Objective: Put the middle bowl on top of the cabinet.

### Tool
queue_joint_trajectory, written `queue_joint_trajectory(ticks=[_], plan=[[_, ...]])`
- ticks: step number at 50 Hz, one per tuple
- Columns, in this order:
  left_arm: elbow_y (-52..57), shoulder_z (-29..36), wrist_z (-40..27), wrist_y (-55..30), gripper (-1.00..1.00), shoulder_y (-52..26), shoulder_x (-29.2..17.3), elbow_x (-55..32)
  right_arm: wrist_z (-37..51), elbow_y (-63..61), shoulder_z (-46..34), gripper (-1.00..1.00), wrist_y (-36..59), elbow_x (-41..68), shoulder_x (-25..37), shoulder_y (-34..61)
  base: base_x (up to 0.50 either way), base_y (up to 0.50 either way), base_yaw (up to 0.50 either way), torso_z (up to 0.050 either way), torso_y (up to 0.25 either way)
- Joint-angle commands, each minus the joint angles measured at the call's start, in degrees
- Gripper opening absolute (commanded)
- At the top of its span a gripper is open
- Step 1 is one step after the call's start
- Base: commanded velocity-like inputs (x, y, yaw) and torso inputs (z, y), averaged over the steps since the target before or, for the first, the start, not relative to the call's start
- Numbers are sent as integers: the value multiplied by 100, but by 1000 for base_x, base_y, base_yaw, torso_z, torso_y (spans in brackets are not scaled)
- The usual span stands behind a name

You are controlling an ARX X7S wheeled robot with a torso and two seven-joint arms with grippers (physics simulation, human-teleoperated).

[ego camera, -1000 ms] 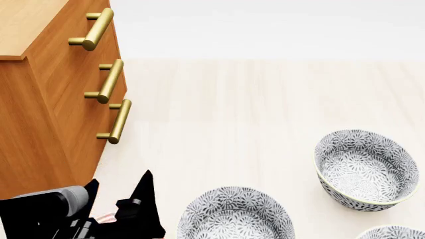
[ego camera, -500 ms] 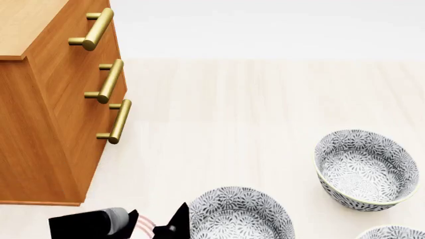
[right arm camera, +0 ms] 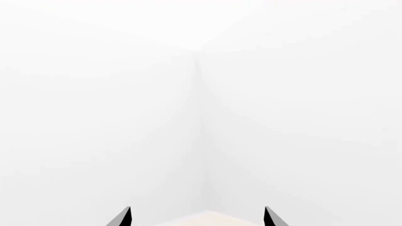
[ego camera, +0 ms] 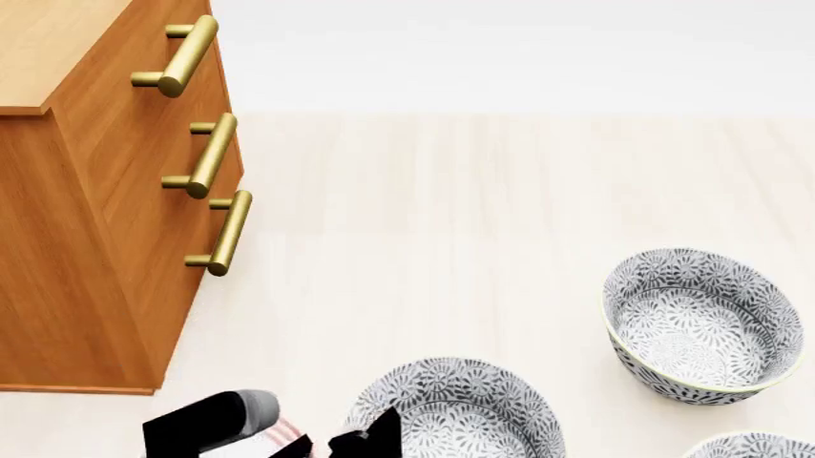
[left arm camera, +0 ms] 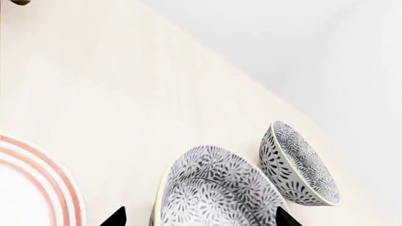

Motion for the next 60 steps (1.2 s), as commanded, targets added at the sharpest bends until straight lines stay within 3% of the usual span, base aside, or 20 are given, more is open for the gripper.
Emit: queue_joint_trajectory(ticks=[1,60], plan=[[-446,194,-226,165,100,-207,-19,-643,8,13,36,100,-72,22,21,-45,0,0,0,0,0],[-1412,883,-166,867,100,-507,-258,-1046,105,-95,18,100,-156,-22,52,-140,0,0,0,0,0]])
